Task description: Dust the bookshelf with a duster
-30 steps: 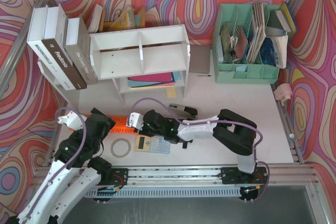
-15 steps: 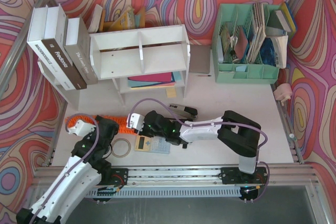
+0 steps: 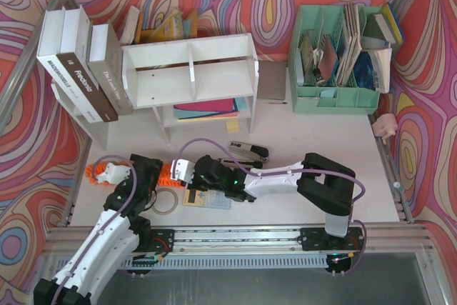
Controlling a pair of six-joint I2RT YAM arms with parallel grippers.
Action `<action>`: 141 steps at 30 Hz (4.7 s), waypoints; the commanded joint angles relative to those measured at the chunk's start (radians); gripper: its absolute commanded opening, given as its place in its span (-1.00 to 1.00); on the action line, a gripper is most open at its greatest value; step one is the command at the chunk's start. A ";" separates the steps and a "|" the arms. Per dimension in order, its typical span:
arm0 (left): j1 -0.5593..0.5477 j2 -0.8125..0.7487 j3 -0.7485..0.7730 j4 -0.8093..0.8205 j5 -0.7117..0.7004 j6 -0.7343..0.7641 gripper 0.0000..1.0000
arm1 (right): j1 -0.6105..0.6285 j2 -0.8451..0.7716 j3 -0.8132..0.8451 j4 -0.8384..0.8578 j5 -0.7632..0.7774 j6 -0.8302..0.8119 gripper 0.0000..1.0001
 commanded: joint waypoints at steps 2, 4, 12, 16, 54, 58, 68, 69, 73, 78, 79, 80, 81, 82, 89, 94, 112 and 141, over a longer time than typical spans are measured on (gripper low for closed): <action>0.022 -0.005 -0.056 0.054 -0.014 -0.020 0.68 | 0.016 -0.040 0.018 0.047 0.013 0.010 -0.95; 0.025 -0.004 -0.067 0.060 -0.017 -0.022 0.67 | 0.020 -0.043 0.019 0.046 0.015 0.011 -0.95; 0.031 0.033 -0.083 0.090 -0.064 -0.020 0.50 | 0.032 -0.046 0.021 0.036 0.018 0.019 -0.95; 0.032 0.049 -0.081 0.110 -0.082 -0.003 0.36 | 0.036 -0.050 0.021 0.035 0.016 0.024 -0.94; 0.032 -0.203 0.040 -0.161 -0.204 -0.029 -1.00 | 0.057 -0.206 -0.038 0.026 -0.031 0.070 0.16; 0.032 -0.206 0.048 -0.167 -0.208 -0.034 -1.00 | 0.057 -0.261 -0.076 -0.007 -0.038 0.072 0.25; 0.032 -0.252 0.082 -0.220 -0.215 -0.070 -1.00 | 0.058 -0.410 -0.235 -0.056 -0.069 0.125 0.32; 0.032 -0.257 0.086 -0.220 -0.208 -0.072 -1.00 | 0.059 -0.417 -0.245 -0.056 -0.083 0.131 0.32; 0.032 -0.272 0.111 -0.224 -0.184 -0.080 -1.00 | 0.059 -0.417 -0.273 -0.034 -0.107 0.162 0.33; 0.032 -0.283 0.156 -0.247 -0.173 -0.081 -1.00 | 0.058 -0.387 -0.278 -0.015 -0.099 0.166 0.33; 0.032 -0.286 0.165 -0.253 -0.169 -0.081 -1.00 | 0.058 -0.380 -0.276 -0.014 -0.095 0.165 0.33; 0.032 -0.289 0.172 -0.254 -0.166 -0.080 -1.00 | 0.058 -0.374 -0.274 -0.014 -0.089 0.164 0.33; 0.032 -0.291 0.177 -0.256 -0.159 -0.079 -1.00 | 0.059 -0.368 -0.270 -0.014 -0.082 0.163 0.32; 0.032 -0.293 0.181 -0.257 -0.154 -0.081 -1.00 | 0.059 -0.363 -0.268 -0.014 -0.077 0.162 0.32; 0.032 -0.301 0.189 -0.255 -0.115 -0.101 -1.00 | 0.058 -0.331 -0.245 -0.002 -0.037 0.164 0.27; 0.032 -0.300 0.196 -0.249 -0.095 -0.106 -1.00 | 0.059 -0.299 -0.227 0.002 -0.023 0.166 0.22; 0.032 -0.291 0.207 -0.247 -0.015 -0.145 -1.00 | 0.059 -0.222 -0.177 0.032 0.045 0.160 -0.02; 0.032 -0.341 0.370 -0.506 -0.195 -0.014 0.49 | 0.058 -0.380 -0.215 -0.038 0.049 0.103 -0.96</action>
